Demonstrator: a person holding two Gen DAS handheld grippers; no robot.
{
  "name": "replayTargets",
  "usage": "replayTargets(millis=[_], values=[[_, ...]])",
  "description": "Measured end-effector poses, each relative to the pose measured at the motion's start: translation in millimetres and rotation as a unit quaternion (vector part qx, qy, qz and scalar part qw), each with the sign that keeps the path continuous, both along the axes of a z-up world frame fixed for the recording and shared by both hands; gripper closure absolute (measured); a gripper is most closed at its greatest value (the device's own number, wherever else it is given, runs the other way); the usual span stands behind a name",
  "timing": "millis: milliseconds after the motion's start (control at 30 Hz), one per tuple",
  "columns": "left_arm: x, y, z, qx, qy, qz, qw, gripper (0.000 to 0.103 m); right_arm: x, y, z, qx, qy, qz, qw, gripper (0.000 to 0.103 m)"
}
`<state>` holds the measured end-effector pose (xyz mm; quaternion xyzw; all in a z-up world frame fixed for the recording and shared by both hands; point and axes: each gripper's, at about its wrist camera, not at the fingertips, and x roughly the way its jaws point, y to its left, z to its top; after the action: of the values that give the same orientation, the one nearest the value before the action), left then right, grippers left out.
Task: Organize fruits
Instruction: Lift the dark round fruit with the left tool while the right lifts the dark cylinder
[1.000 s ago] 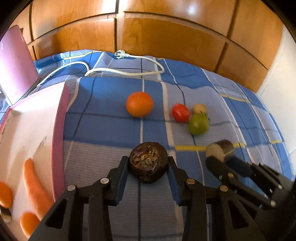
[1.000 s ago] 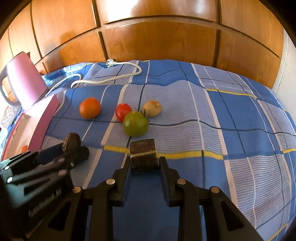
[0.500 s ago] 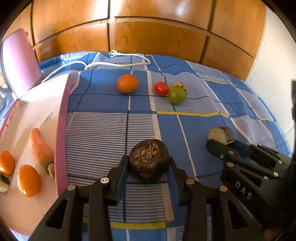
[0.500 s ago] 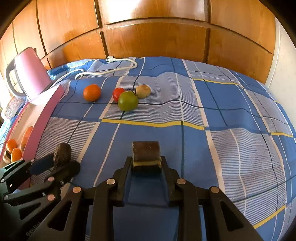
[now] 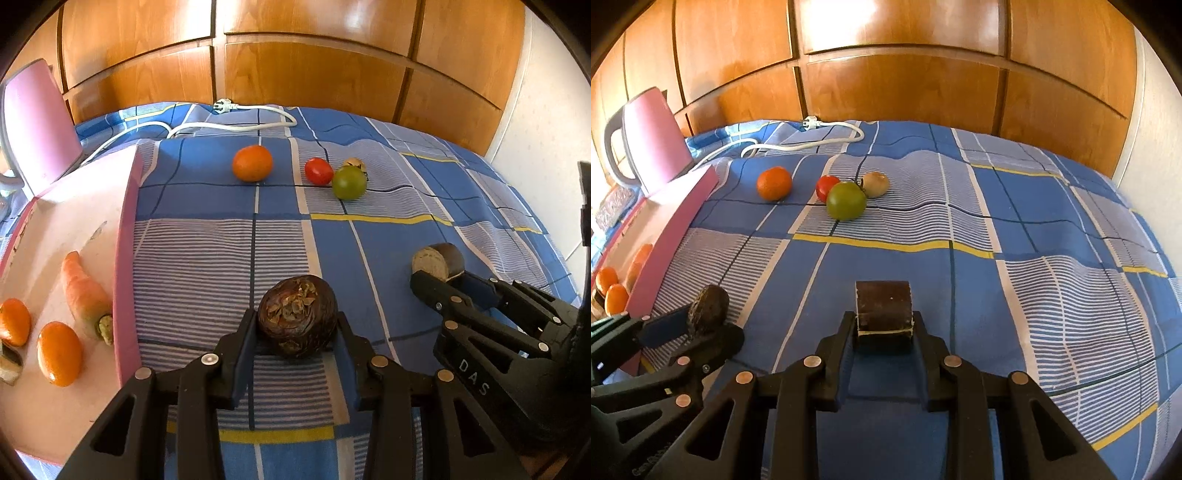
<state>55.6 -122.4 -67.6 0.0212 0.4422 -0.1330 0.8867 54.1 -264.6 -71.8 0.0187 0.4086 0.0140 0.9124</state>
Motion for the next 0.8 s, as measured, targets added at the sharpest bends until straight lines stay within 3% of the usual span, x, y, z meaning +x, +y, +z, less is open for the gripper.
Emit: replayTargets(millis=[433,800], values=[[-18.0,1.0,7.2,-0.003,0.005,-0.01,0.9999,0.064,-25.0,0.9,4.6,0.007,0.009,-0.003,1.0,0.076],[-28.8,7.5,25.1,-0.013,-0.022,-0.009,0.9996,0.064,-32.0,9.8,7.8,0.025,0.02,0.008,0.999,0.077]])
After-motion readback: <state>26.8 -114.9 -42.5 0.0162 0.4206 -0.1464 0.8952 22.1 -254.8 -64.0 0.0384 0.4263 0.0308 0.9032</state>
